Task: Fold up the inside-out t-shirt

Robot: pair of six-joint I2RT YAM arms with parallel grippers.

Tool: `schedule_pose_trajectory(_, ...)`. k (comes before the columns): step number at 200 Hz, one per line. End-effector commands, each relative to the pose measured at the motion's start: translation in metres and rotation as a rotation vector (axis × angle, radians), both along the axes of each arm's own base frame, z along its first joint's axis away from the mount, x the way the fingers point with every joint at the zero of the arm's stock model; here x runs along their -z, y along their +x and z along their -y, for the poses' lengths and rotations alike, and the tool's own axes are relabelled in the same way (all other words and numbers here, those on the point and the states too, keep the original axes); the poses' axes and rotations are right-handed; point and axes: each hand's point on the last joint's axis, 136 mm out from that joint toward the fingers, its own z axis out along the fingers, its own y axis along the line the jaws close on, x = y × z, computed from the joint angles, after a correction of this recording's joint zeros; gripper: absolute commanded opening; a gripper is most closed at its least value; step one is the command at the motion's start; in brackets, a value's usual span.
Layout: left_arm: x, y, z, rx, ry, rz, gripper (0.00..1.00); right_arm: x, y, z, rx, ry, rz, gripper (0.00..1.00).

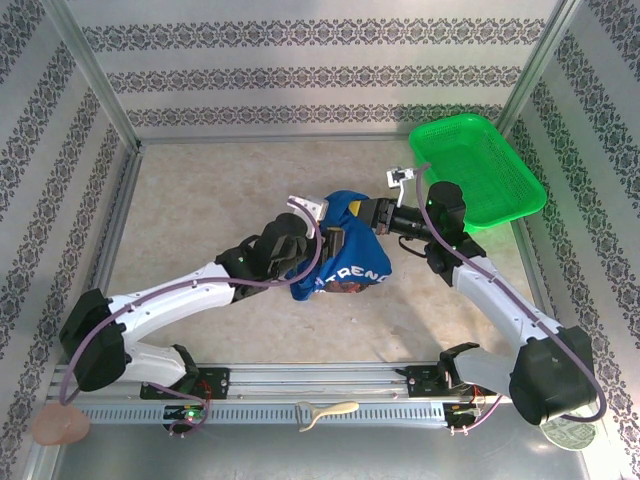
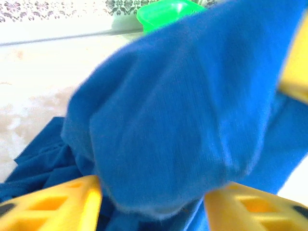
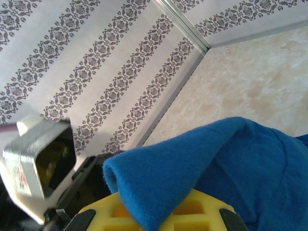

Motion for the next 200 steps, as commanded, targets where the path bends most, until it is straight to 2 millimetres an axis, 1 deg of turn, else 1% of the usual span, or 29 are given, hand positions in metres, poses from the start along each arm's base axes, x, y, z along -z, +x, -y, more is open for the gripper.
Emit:
schedule_pose_trajectory(1,-0.022,0.027,-0.011,-0.042,0.017,0.037,0.40,-0.004,-0.005,0.006,0.013,0.015,0.022,0.00)
schedule_pose_trajectory(7,-0.023,0.031,-0.013,-0.030,0.022,0.023,0.32,-0.004,-0.006,0.007,0.016,0.015,0.021,0.00)
schedule_pose_trajectory(16,-0.030,0.036,-0.015,-0.001,0.017,0.003,0.19,-0.001,-0.006,0.010,0.024,0.013,0.019,0.00)
schedule_pose_trajectory(24,-0.035,0.040,-0.019,0.032,-0.001,-0.031,0.10,0.001,-0.004,0.013,0.032,0.011,0.014,0.00)
schedule_pose_trajectory(35,-0.048,0.044,-0.025,0.085,-0.056,-0.089,0.00,0.007,-0.001,0.017,0.051,0.006,0.000,0.00)
schedule_pose_trajectory(48,-0.063,0.041,-0.025,0.200,-0.141,-0.185,0.00,0.015,0.008,0.024,0.090,-0.003,-0.024,0.00)
schedule_pose_trajectory(56,-0.076,0.036,-0.022,0.286,-0.201,-0.238,0.00,0.022,0.016,0.029,0.128,-0.017,-0.044,0.00)
schedule_pose_trajectory(67,-0.094,0.022,-0.013,0.445,-0.317,-0.331,0.00,0.033,0.028,0.035,0.180,-0.044,-0.074,0.00)
schedule_pose_trajectory(70,-0.099,0.018,-0.011,0.483,-0.352,-0.358,0.00,0.036,0.032,0.037,0.194,-0.048,-0.081,0.04)
schedule_pose_trajectory(73,-0.104,0.015,-0.009,0.516,-0.386,-0.382,0.00,0.039,0.035,0.039,0.207,-0.051,-0.092,0.11)
schedule_pose_trajectory(82,-0.123,0.005,-0.003,0.619,-0.484,-0.422,0.00,0.047,0.046,0.044,0.246,-0.057,-0.121,0.35)
schedule_pose_trajectory(87,-0.132,0.000,0.000,0.667,-0.531,-0.428,0.00,0.051,0.051,0.046,0.260,-0.056,-0.135,0.43)
schedule_pose_trajectory(99,-0.155,-0.009,0.004,0.763,-0.650,-0.444,0.00,0.056,0.061,0.048,0.278,-0.058,-0.166,0.51)
schedule_pose_trajectory(103,-0.160,-0.010,0.005,0.782,-0.682,-0.444,0.00,0.057,0.064,0.048,0.281,-0.059,-0.176,0.52)
schedule_pose_trajectory(107,-0.170,-0.011,0.004,0.803,-0.721,-0.428,0.00,0.058,0.065,0.048,0.285,-0.061,-0.184,0.53)
schedule_pose_trajectory(113,-0.180,-0.014,0.004,0.830,-0.765,-0.415,0.00,0.056,0.066,0.049,0.290,-0.063,-0.185,0.54)
schedule_pose_trajectory(121,-0.189,-0.014,0.002,0.852,-0.811,-0.408,0.00,0.053,0.065,0.052,0.306,-0.065,-0.180,0.55)
schedule_pose_trajectory(137,-0.193,-0.009,0.001,0.844,-0.856,-0.411,0.00,0.038,0.055,0.057,0.329,-0.076,-0.151,0.55)
schedule_pose_trajectory(151,-0.184,-0.004,0.003,0.807,-0.848,-0.426,0.00,0.023,0.042,0.064,0.374,-0.121,-0.106,0.57)
schedule_pose_trajectory(157,-0.180,-0.002,0.003,0.793,-0.839,-0.428,0.00,0.012,0.034,0.066,0.392,-0.138,-0.069,0.58)
schedule_pose_trajectory(168,-0.175,-0.001,0.003,0.771,-0.826,-0.435,0.00,-0.002,0.022,0.070,0.432,-0.179,-0.022,0.60)
schedule_pose_trajectory(175,-0.171,0.001,0.003,0.758,-0.819,-0.442,0.00,-0.012,0.016,0.074,0.468,-0.199,0.014,0.63)
schedule_pose_trajectory(179,-0.170,0.001,0.003,0.752,-0.816,-0.446,0.00,-0.016,0.012,0.073,0.483,-0.210,0.035,0.67)
schedule_pose_trajectory(182,-0.169,0.002,0.003,0.746,-0.815,-0.447,0.00,-0.021,0.010,0.073,0.496,-0.214,0.054,0.68)
schedule_pose_trajectory(200,-0.161,0.004,0.003,0.721,-0.799,-0.458,0.00,-0.042,-0.001,0.062,0.504,-0.240,0.129,0.68)
